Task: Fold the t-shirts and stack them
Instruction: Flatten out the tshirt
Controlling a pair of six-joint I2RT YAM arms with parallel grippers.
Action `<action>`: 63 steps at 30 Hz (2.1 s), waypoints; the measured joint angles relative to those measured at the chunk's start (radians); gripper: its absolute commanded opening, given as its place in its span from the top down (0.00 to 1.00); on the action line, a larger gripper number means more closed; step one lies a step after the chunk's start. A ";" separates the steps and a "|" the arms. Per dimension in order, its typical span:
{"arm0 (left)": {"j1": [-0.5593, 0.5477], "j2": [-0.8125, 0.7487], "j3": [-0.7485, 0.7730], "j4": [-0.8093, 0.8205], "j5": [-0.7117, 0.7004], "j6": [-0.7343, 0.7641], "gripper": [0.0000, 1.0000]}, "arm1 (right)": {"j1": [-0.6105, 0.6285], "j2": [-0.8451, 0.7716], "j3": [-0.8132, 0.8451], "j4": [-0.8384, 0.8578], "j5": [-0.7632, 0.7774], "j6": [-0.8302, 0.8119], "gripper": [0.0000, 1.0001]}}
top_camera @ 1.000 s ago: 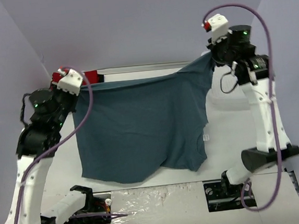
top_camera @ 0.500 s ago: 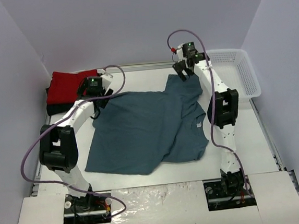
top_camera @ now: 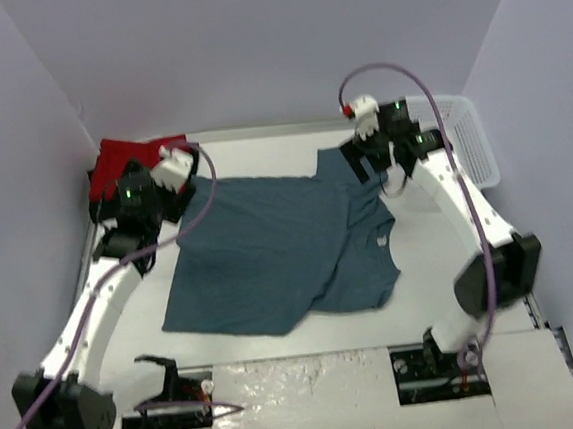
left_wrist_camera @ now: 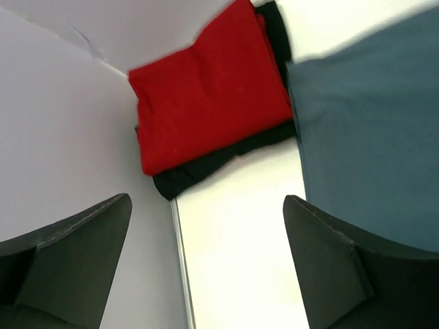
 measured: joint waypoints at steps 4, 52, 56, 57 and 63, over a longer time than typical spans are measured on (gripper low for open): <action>0.001 -0.147 -0.171 -0.100 0.066 0.040 0.26 | 0.022 -0.229 -0.247 0.010 -0.058 0.006 0.16; -0.063 0.781 0.164 0.027 0.055 -0.185 0.98 | -0.035 0.596 0.174 0.006 -0.032 0.008 1.00; -0.065 0.850 0.263 -0.006 0.019 -0.197 0.98 | -0.047 0.637 0.241 0.003 -0.012 0.015 1.00; -0.065 0.872 0.296 -0.018 0.010 -0.199 0.98 | -0.050 0.647 0.259 0.003 -0.006 0.017 1.00; -0.065 0.952 0.428 -0.086 -0.031 -0.214 0.98 | -0.056 0.727 0.392 -0.011 0.026 0.019 1.00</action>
